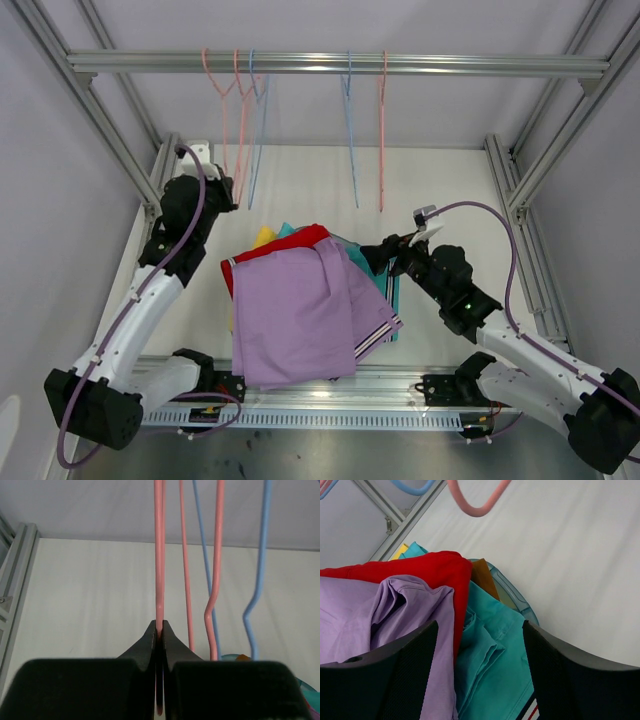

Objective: Remove the trousers from the hanger
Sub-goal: Move the hanger to the clothesline.

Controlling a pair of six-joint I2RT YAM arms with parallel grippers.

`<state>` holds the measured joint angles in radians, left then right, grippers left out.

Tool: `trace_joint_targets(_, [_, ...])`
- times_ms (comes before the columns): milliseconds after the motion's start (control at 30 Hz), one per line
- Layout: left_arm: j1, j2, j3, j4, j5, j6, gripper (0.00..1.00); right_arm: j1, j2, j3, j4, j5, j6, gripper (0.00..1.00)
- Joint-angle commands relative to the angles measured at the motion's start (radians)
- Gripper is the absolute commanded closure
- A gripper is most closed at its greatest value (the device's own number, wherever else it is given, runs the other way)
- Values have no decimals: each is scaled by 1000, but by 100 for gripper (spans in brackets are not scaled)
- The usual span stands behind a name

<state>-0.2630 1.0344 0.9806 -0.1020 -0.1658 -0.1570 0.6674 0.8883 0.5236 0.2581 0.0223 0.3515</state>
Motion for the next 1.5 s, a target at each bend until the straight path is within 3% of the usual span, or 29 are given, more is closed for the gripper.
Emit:
trace_joint_targets(0, [-60, 13, 64, -4, -41, 17, 99, -9, 1, -8, 64, -5, 15, 27])
trace_joint_targets(367, [-255, 70, 135, -50, -181, 59, 99, -35, 12, -27, 79, -39, 26, 27])
trace_joint_targets(800, [-511, 367, 363, -91, -316, 60, 99, -71, 4, -51, 93, -81, 40, 27])
trace_joint_targets(1133, [-594, 510, 500, -128, -357, 51, 99, -104, 1, -71, 90, -111, 44, 27])
trace_joint_targets(1233, [-602, 510, 503, -133, -365, 42, 86, -117, 1, -74, 90, -120, 47, 27])
trace_joint_targets(1333, [-611, 503, 495, -142, -377, 40, 83, -120, 1, -77, 90, -124, 49, 27])
trace_joint_targets(1467, [-624, 474, 489, -182, -409, 34, 61, -121, 3, -74, 79, -122, 50, 27])
